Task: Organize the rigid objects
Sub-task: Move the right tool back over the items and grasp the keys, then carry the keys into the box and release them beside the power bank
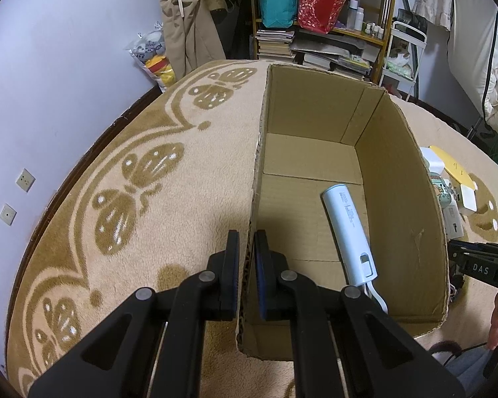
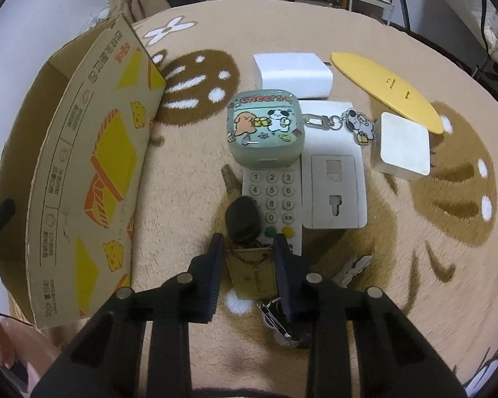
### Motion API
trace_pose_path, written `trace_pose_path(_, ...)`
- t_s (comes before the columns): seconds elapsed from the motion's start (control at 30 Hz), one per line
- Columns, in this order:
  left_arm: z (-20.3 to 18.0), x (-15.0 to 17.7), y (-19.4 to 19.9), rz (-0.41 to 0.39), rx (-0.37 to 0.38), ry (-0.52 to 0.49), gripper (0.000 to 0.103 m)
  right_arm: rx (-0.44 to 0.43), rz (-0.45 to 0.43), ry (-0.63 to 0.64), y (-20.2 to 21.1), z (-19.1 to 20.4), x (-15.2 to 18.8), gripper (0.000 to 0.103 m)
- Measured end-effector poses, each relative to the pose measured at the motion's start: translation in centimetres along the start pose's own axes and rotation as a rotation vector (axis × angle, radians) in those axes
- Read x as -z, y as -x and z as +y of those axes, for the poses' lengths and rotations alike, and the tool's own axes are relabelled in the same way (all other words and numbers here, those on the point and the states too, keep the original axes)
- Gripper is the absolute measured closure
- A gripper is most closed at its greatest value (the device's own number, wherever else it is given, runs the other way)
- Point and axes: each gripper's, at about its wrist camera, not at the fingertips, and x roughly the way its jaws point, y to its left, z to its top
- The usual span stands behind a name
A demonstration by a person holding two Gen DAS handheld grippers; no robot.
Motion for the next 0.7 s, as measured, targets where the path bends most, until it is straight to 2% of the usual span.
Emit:
trace_pose_path(0.23, 0.1, 0.0, 0.0, 0.0, 0.001, 0.001, 0.094, 0.012, -0.03, 0.041, 0.6, 0.8, 0.1, 0.072)
trace_pose_path(0.7, 0.0, 0.0, 0.0, 0.0, 0.0, 0.0, 0.094, -0.017, -0.088, 0.023, 2.2, 0.9, 0.0, 0.072)
